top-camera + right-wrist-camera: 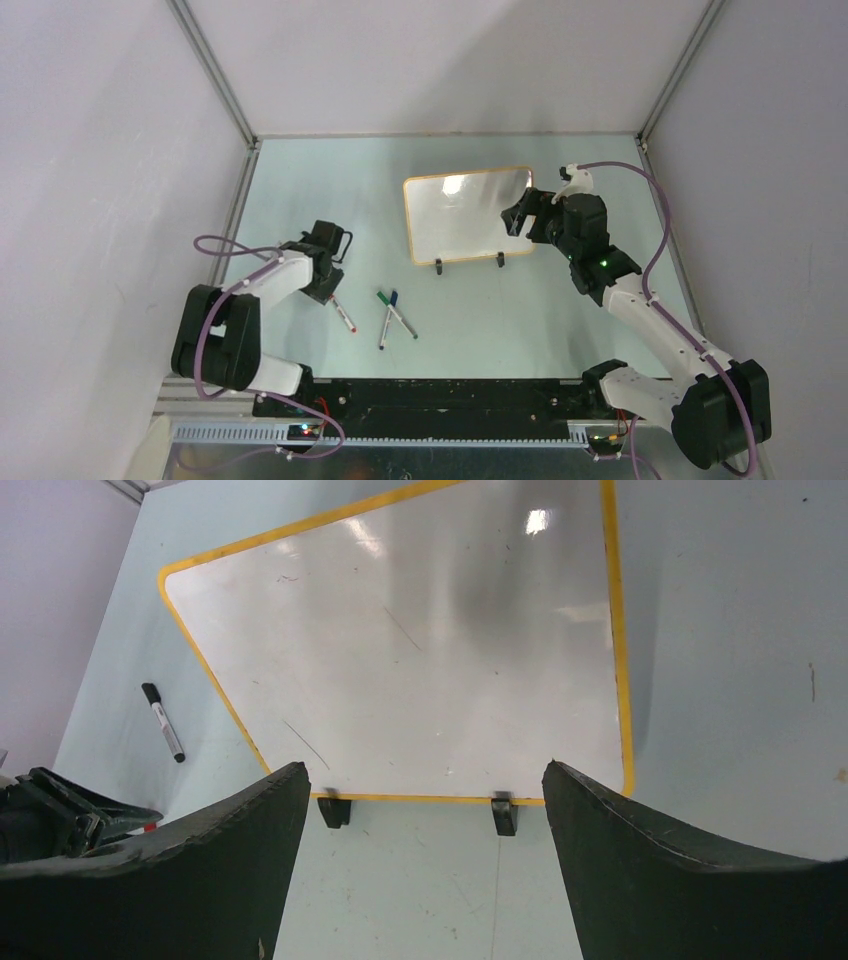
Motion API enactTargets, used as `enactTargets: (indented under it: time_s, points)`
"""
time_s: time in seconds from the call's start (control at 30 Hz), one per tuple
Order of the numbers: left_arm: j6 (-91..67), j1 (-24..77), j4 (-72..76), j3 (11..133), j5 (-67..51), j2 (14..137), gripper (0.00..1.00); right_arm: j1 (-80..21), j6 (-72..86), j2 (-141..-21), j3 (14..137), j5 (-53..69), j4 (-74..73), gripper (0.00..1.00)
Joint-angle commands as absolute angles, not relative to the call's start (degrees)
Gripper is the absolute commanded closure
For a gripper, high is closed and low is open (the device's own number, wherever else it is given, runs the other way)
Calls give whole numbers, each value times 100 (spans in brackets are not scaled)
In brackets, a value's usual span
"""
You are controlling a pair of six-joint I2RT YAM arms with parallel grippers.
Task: Write a sentence on the whiteboard
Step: Move the whiteboard to the center of the board, then open the whiteboard marker at the center of the board.
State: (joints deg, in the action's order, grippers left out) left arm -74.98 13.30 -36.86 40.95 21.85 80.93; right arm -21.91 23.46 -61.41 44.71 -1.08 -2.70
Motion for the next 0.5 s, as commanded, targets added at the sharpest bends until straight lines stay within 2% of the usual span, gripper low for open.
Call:
enactTargets:
  time_s: [0.0, 0.07, 0.1, 0.17, 0.27, 0.47]
  points:
    - [-7613, 1281, -3470, 4117, 2140, 8226, 64, -2215, 2256, -6031, 4742, -151, -77, 9]
    - [-7662, 1276, -3502, 4073, 2296, 8029, 82, -2221, 2211, -6017, 4733, 5, -59, 10]
    - [-7716, 1281, -3585, 4058, 2356, 7784, 96, -2227, 2182, -6022, 4736, 212, -56, 10]
    - [-7751, 1305, -3598, 4009, 2516, 7327, 100, -2269, 2074, -6058, 4737, 507, 221, 10]
    - [-7819, 1332, -3206, 3785, 2488, 6472, 100, -2450, 2025, -6136, 4737, 789, 457, 10]
    - [-8022, 1357, -2560, 3491, 2122, 5399, 100, -3754, 1728, -6553, 4737, 628, 1305, 10]
